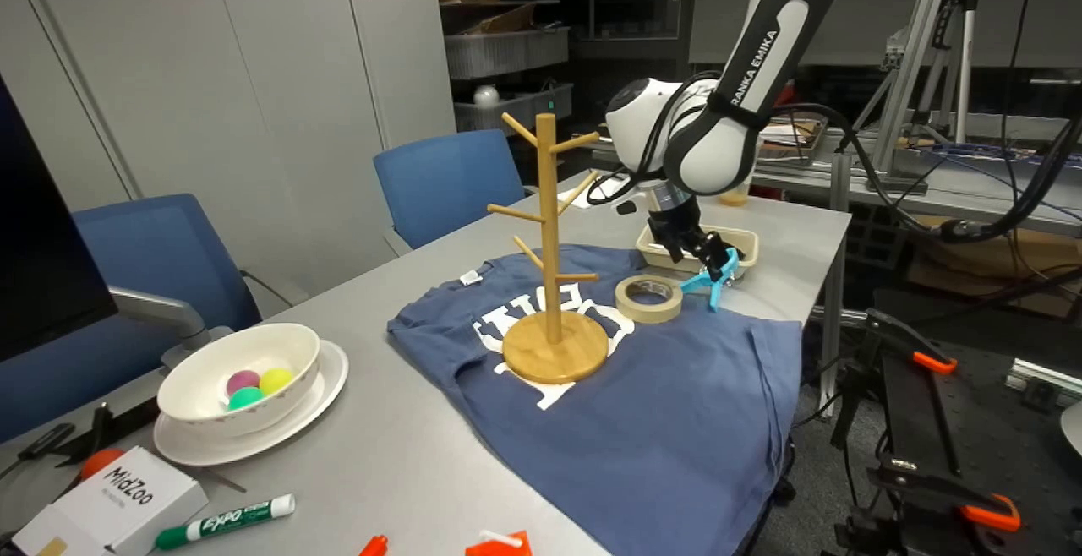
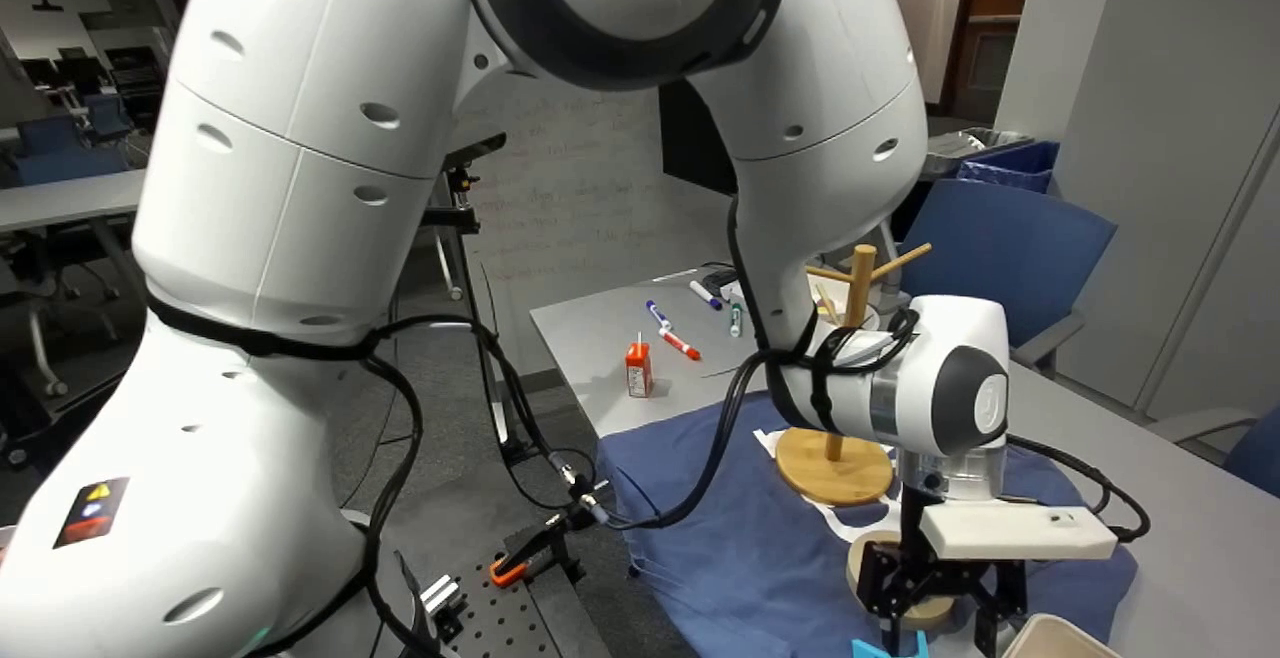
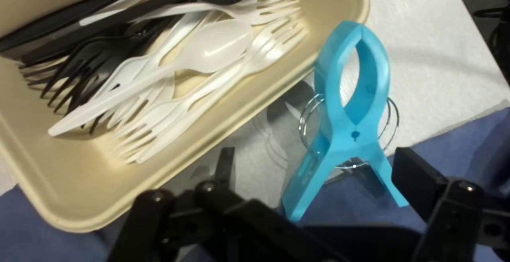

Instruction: Remove the white tape from the wooden stand, place the blue clip on the wooden stand

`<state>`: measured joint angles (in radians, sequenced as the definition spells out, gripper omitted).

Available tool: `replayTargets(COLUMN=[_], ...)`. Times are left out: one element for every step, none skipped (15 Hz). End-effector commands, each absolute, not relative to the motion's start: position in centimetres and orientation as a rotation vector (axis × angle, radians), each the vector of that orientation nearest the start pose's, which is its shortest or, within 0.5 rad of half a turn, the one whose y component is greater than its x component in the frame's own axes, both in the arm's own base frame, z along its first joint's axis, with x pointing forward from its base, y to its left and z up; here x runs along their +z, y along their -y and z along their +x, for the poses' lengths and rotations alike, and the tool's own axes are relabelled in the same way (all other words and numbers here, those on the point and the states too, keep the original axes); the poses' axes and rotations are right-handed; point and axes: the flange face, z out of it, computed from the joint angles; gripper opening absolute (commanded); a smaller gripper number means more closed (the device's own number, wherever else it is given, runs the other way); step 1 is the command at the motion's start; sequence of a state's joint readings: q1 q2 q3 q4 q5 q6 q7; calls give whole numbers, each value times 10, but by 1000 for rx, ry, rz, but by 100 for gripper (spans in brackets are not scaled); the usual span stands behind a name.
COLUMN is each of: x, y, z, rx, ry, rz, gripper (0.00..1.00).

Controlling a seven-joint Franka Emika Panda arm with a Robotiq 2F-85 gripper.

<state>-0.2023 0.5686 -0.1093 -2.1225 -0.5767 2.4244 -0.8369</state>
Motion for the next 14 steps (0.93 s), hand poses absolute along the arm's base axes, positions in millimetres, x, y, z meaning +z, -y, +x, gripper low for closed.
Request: replayTargets(x=[117, 116, 115, 113, 112, 109, 107, 105, 104, 102, 101, 100, 100, 100], y=[174, 175, 176, 177, 178, 179, 180, 182, 182, 183, 183, 183, 183, 183], z=[497, 494, 491, 488, 485, 483, 480, 479, 478, 478, 477, 476, 475, 473], rx=[688, 691, 697, 705, 714, 723, 725, 713, 698, 680, 667, 653, 642, 637], ry=[1654, 1655, 1655, 1652, 1643, 1635, 1635, 1638, 1642, 1648, 1652, 1655, 1653, 1649], rz=[-2803, -2803, -2803, -2798, -2796, -2801, -2795, -2796, -2800, -2800, -2802, -2804, -2806, -2806], gripper=[100, 100, 100, 100, 100, 100, 100, 92, 72, 66, 58, 49, 42, 34])
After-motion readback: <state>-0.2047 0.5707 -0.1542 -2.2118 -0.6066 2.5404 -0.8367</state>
